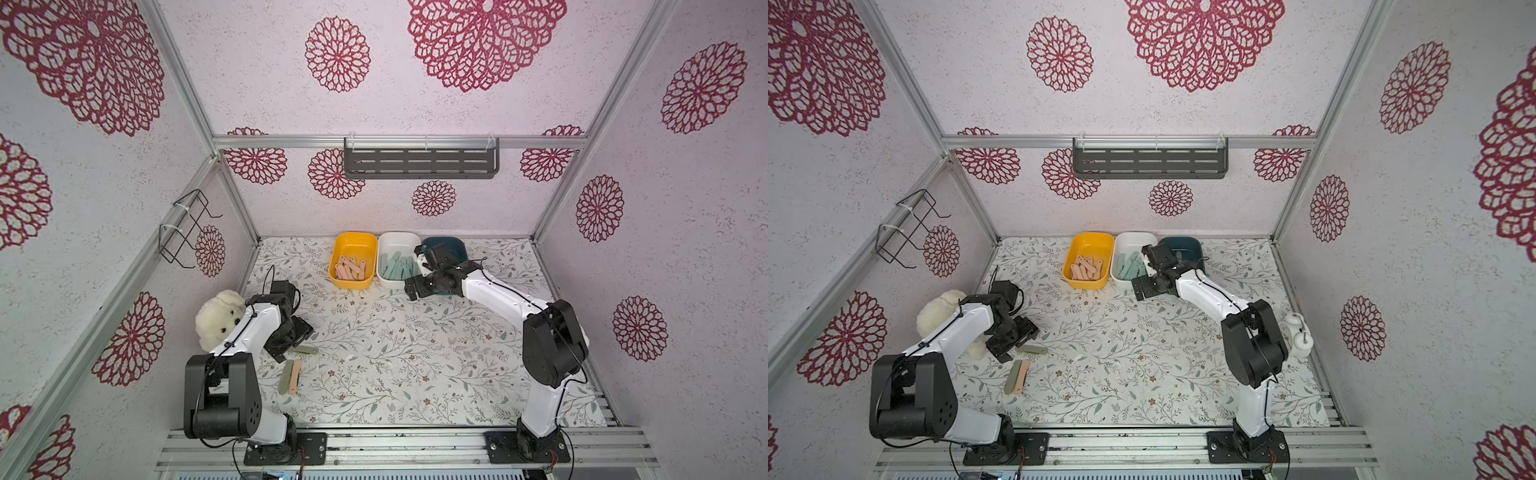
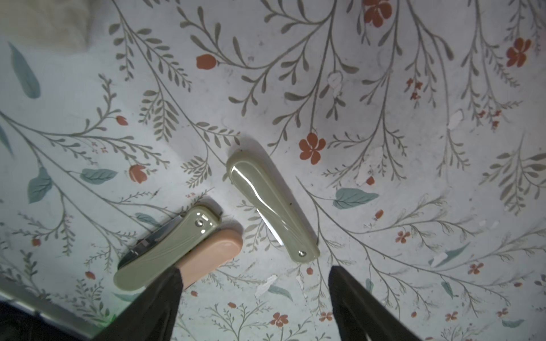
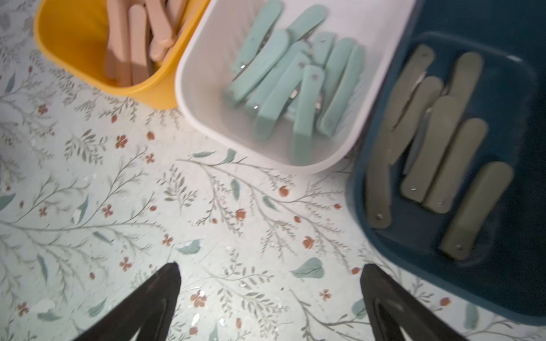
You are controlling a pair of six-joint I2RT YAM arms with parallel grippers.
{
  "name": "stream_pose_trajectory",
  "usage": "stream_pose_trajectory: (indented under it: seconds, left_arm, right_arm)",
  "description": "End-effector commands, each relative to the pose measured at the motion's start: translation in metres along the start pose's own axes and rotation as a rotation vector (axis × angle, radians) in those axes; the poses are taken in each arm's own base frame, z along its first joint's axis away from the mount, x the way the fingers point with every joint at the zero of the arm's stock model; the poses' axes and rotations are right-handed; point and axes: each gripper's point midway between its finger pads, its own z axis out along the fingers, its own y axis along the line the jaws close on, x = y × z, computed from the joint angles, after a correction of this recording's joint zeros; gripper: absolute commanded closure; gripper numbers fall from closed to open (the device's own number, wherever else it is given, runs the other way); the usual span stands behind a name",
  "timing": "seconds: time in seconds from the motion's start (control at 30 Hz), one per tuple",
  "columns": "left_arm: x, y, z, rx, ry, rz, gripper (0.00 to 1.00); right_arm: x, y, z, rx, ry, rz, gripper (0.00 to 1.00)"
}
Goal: Place the fruit knives into the storage box by color
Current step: Pick up the fruit knife from the center of the board.
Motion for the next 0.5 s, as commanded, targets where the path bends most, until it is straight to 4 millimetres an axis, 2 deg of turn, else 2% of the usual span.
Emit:
stream_pose_trajectory:
  seconds: [0.0, 0.17, 0.37, 0.47]
  left_arm:
    - [-0.015, -0.003, 0.007, 0.005, -0.039, -0.032, 0.21]
    - [-0.019, -0.011, 0.022, 0.008, -0.011, -0.029, 0.27]
    - [-0.017, -0.008, 0.042, -0.012, 0.017, -0.040, 0.34]
    - [-0.019, -0.013, 0.050, -0.012, 0.030, -0.035, 0.45]
  right_arm:
    - [-0.014, 0.013, -0.015, -0.060, -0.057, 0.002, 0.01]
    - [-0.013, 0.017, -0.016, -0.078, -0.054, 0.000, 0.01]
    - [-0.009, 0.017, -0.013, -0.081, -0.040, 0.003, 0.01]
    - [-0.006, 0.017, -0.012, -0.081, -0.032, 0.006, 0.01]
